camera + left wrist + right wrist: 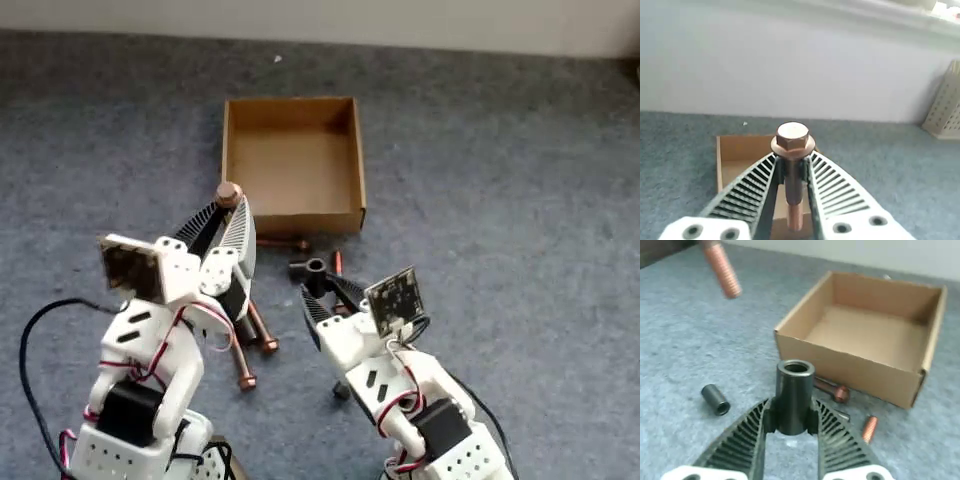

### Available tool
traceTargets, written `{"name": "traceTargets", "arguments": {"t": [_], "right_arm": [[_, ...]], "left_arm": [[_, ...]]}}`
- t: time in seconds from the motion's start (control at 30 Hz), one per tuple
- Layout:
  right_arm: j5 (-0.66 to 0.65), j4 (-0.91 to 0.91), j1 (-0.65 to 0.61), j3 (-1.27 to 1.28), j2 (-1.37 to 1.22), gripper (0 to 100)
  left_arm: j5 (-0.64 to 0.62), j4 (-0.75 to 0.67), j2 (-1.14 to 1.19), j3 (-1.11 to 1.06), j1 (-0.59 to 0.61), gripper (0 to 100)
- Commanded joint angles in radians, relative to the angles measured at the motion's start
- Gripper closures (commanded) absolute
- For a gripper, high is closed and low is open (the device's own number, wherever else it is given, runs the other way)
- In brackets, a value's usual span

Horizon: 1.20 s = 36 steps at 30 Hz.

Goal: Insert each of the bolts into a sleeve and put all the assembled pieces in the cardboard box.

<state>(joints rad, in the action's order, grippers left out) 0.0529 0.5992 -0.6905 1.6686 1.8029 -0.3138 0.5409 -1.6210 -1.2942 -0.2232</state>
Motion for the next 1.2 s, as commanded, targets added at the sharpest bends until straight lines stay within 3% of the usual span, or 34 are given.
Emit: {"name": "traceTargets", "arguments": {"t": [0.0,0.23,0.47,0.73,1.17], "right_arm": [[-0.038,-0.082,-0.061,0.030,0.024,99.4],[-0.046,-0.101,-0.124,0.031,0.022,99.4],[-0.259,-0.196,-0.133,0.148,0.015,99.4],[-0.258,-0.196,-0.130,0.156,0.028,99.4],[-0.261,-0.156,-0.128,0.156,0.031,99.4]], "left_arm": [[-0.095,-0.031,-0.137,-0.012,0.005,99],[-0.126,-0.029,-0.186,-0.059,0.004,99],[-0.135,0.005,-0.191,-0.056,-0.074,99],[-0.130,0.169,-0.186,0.061,-0.183,99],[-0.129,0.287,-0.186,0.188,-0.189,99]]}}
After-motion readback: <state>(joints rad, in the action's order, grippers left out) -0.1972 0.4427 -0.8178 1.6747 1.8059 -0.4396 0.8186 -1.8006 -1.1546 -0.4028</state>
